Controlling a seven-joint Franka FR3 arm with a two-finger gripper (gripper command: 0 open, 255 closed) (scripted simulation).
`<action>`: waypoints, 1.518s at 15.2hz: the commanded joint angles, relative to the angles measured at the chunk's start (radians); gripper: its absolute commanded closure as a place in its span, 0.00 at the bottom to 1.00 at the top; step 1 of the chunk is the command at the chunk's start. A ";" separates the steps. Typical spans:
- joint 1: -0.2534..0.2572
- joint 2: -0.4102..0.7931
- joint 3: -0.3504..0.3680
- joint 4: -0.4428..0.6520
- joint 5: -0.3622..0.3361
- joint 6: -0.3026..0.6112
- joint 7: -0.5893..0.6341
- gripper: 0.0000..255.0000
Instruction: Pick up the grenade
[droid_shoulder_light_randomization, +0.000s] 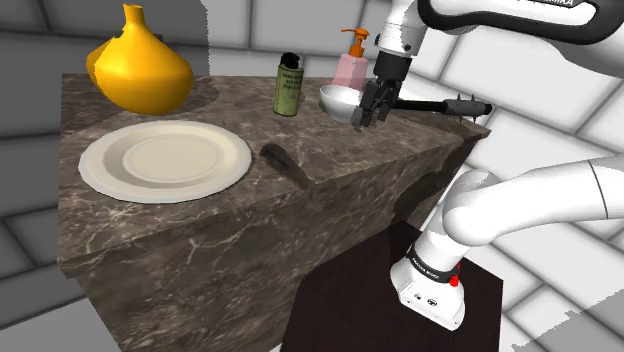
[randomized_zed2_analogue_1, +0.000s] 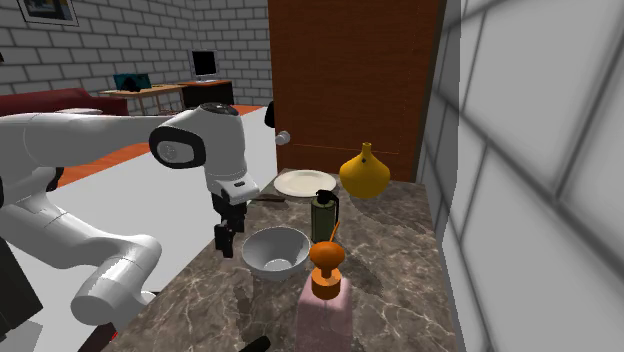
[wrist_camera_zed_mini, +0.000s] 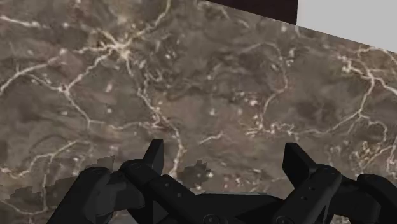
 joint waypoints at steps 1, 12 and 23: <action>0.000 0.000 0.000 0.000 0.000 0.000 0.000 0.00; 0.008 0.385 0.088 0.423 -0.004 0.015 0.101 0.00; 0.022 0.722 0.153 0.879 -0.067 -0.070 0.194 0.00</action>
